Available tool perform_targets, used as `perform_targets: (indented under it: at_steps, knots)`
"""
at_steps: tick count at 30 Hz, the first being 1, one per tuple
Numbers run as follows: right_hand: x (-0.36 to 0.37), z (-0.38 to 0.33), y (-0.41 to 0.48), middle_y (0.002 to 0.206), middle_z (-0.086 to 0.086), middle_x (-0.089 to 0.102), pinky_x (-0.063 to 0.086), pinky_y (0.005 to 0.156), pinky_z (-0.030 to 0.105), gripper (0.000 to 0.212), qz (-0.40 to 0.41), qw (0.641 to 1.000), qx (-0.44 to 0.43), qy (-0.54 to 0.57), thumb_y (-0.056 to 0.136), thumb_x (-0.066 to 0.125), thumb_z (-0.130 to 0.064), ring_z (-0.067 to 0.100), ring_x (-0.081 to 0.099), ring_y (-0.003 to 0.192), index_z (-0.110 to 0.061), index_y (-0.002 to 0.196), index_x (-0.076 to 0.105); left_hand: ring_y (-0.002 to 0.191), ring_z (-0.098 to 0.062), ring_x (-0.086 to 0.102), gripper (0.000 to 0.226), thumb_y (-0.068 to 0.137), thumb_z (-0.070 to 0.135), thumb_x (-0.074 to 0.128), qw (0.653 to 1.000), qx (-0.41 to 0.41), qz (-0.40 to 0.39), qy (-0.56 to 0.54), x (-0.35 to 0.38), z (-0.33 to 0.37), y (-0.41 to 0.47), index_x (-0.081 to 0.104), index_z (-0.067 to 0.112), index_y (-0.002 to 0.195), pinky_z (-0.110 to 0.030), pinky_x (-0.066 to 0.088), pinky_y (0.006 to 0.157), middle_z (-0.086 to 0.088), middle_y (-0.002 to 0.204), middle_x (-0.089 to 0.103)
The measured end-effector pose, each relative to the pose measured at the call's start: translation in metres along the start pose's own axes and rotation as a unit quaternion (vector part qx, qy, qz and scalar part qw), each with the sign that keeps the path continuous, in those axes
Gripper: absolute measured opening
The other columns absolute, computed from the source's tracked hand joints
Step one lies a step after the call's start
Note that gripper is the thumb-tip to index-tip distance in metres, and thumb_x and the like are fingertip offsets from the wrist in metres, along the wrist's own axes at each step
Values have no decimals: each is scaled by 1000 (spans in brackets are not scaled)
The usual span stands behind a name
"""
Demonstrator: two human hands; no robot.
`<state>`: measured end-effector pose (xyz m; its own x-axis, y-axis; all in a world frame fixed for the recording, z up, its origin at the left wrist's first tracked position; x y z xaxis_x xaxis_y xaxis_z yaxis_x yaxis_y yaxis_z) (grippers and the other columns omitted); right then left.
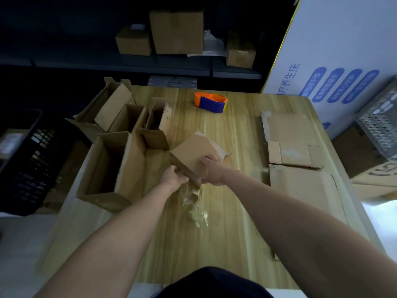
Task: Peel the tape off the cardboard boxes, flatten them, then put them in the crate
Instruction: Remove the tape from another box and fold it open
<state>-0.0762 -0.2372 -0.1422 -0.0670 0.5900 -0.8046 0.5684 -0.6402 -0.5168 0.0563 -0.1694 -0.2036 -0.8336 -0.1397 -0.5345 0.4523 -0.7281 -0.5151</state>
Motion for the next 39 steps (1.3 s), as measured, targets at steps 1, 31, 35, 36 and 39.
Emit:
perform_targets:
  at_steps: [1, 31, 35, 36, 39]
  knots:
    - [-1, 0, 2, 154, 6, 13, 20, 114, 45, 87, 3, 1000, 2, 2, 82, 67, -42, 33, 10, 141, -16, 149, 18, 115, -28, 55, 52, 81, 19, 72, 1000, 0, 2, -8, 1, 1, 2, 52, 2, 126, -37, 43, 99, -14, 125, 58]
    - [-82, 85, -47, 144, 3, 28, 6, 114, 57, 116, 230, 972, 42, -26, 57, 80, -46, 29, 24, 135, -22, 145, 9, 55, -15, 45, 16, 100, 6, 36, 917, 10, -16, -399, 6, 132, -37, 46, 9, 87, -28, 54, 46, -6, 67, 46]
    - [-86, 88, -59, 140, 3, 32, 6, 114, 57, 111, 233, 972, 26, 0, 58, 80, -44, 28, 28, 133, -22, 144, 14, 62, -15, 49, 14, 97, 8, 40, 954, 28, 114, -274, -13, 130, -33, 50, 12, 89, -24, 39, 49, -6, 80, 55]
    - [-87, 90, -62, 138, 2, 34, 7, 114, 57, 110, 235, 971, 28, 2, 57, 79, -44, 27, 30, 131, -22, 143, 15, 65, -15, 49, 14, 96, 8, 43, 955, 26, 133, -264, -14, 129, -34, 51, 13, 85, -24, 41, 52, -6, 86, 55]
    - [-91, 101, -75, 132, 2, 36, 9, 113, 56, 107, 244, 969, 39, -5, 57, 78, -46, 26, 33, 126, -21, 142, 17, 85, -17, 56, 16, 92, 10, 55, 950, 30, 161, -267, -15, 127, -37, 59, 14, 77, -25, 47, 66, -3, 96, 58]
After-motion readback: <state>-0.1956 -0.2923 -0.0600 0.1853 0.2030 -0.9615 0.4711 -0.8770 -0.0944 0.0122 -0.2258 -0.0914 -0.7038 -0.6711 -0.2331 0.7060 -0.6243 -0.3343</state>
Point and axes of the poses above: each hand's wrist, its own y-axis towards the middle knuckle, its own x-axis out of the palm, z = x × y, the point moved 9 cm from there along y, towards the middle knuckle
